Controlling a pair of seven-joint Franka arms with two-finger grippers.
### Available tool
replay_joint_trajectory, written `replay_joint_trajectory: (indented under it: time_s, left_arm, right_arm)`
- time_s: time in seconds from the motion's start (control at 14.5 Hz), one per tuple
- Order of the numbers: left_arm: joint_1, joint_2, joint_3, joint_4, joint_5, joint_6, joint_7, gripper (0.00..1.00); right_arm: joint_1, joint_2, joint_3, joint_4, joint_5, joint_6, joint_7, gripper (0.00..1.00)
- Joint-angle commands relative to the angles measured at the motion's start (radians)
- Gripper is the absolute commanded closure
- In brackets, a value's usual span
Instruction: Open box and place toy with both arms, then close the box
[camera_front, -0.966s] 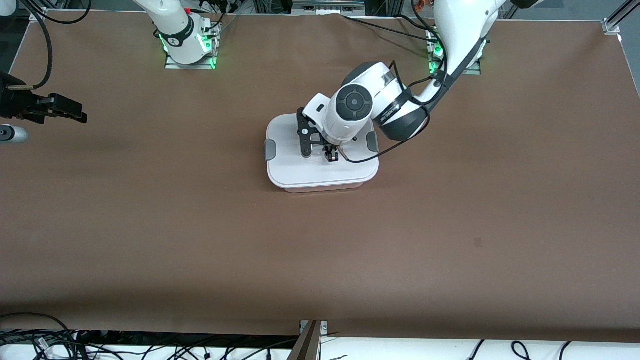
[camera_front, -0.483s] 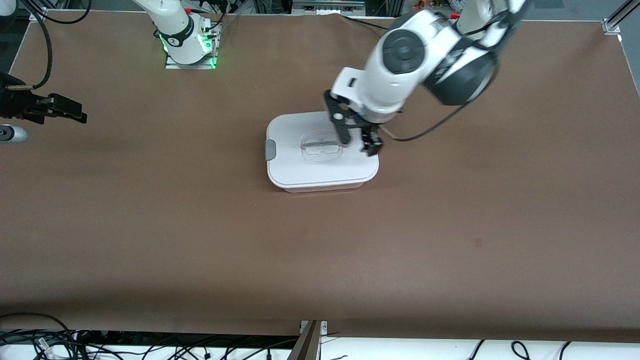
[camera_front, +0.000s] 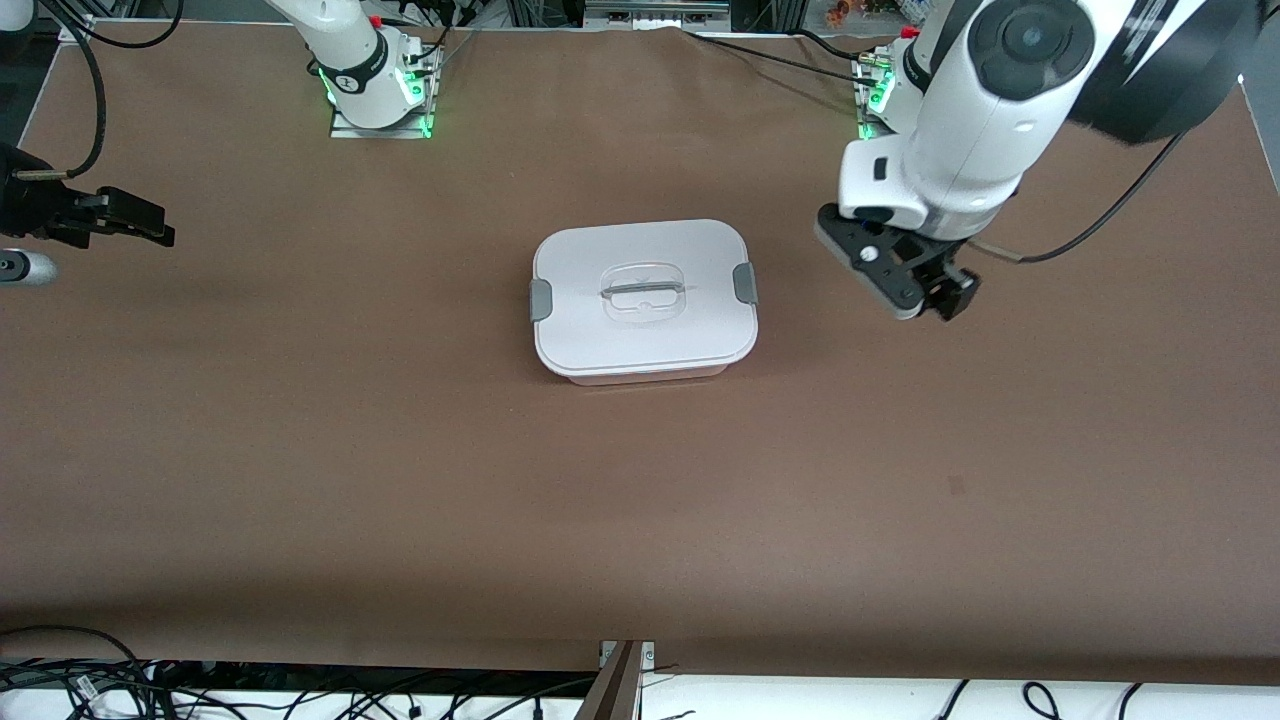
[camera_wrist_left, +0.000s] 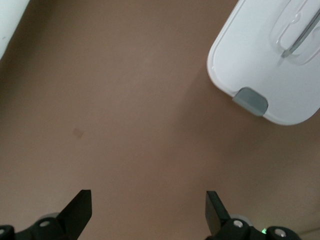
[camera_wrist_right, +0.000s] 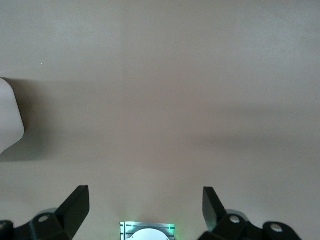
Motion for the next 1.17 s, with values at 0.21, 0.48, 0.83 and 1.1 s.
replay_joint_trajectory:
  time_s: [0.21,0.48,0.83,1.1]
  left_arm:
    - [-0.016,-0.076,0.194,0.012,-0.036,0.050,-0.025,0.00]
    - [-0.096,-0.229,0.477,-0.209,-0.238,0.144,-0.213,0.00]
    - [-0.139,-0.291,0.606,-0.364,-0.243,0.336,-0.372,0.00]
    - [-0.119,-0.273,0.600,-0.303,-0.231,0.244,-0.372,0.00]
  right_arm:
    - [-0.009,0.009,0.006,0.023,0.010,-0.008,0.013,0.00]
    - [-0.009,0.009,0.006,0.023,0.008,-0.008,0.013,0.00]
    - [-0.011,0.009,0.005,0.023,0.008,-0.008,0.013,0.00]
    - [-0.011,0.009,0.006,0.023,0.008,-0.008,0.013,0.00]
